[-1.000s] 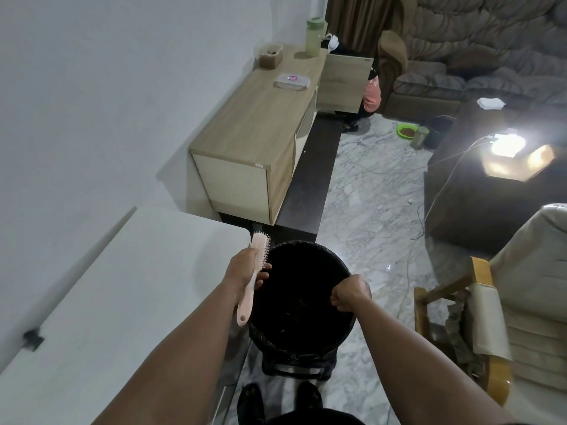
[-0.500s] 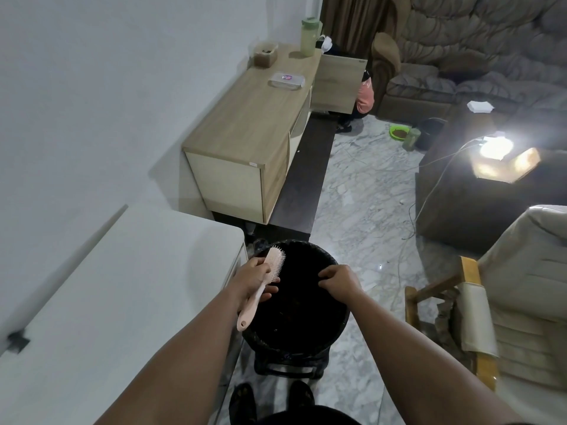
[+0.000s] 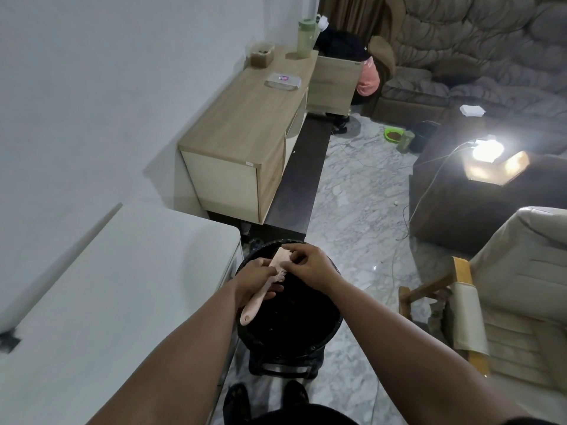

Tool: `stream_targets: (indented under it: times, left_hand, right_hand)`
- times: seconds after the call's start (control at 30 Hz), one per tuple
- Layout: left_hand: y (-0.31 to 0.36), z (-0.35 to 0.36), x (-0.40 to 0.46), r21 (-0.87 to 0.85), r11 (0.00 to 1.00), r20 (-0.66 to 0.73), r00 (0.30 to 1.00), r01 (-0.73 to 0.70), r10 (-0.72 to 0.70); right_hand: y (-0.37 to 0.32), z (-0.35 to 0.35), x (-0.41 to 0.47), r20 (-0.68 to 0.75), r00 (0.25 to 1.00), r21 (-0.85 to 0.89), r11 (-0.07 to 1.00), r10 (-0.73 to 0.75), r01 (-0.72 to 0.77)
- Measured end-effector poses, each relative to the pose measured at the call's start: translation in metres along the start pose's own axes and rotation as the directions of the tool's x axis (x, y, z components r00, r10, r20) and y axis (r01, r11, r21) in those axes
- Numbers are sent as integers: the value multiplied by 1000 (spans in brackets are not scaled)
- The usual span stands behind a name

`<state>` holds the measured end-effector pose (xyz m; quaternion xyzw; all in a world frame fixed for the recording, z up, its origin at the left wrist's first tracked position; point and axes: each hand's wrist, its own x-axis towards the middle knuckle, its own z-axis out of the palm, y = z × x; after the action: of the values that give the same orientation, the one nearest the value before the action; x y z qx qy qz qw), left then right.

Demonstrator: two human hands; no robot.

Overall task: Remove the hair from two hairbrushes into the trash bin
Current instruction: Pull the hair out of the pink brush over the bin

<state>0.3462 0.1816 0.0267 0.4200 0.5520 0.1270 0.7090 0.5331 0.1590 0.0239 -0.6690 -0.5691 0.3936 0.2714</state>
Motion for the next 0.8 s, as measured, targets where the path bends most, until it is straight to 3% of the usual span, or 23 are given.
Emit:
stream_targets:
  times: [0.1,0.23,0.37,0.5,0.6,0.67,0.73,0.8]
  left_hand:
    - [0,2,-4,59,995,63,995,-76,72]
    - [-6,-6,-5,110,993,113,993,-46,34]
    - [-11,-19,1,154,988,82,997,-11,-2]
    - [-12,-32,-4,87,996,11,1000,8,-9]
    - [-17,-28,-1,122,993,23,1000,-6,3]
    - [-15,-21,-2,75,997,38,999,7,-10]
    - [-10,-15,-5,13,1000,86,996,20,-21]
    - [-5,-11,-9,-20,999,141,989,41,-38]
  right_hand:
    - [-6,9,-3,-10,999,-73,996,-51,51]
    - [-5,8,-3,31,1000,-81,997,-3,6]
    - [19,-4,-6,-170,975,-178,969,141,-171]
    - [36,-18,-11,-233,943,-260,919,239,-297]
    - [15,-9,-10,-204,975,-212,968,92,-136]
    - [-1,5,-9,-29,999,-186,982,-46,40]
    - [-9,18,-11,90,990,-185,975,-107,122]
    - [-7,21,-11,44,991,-130,983,-127,132]
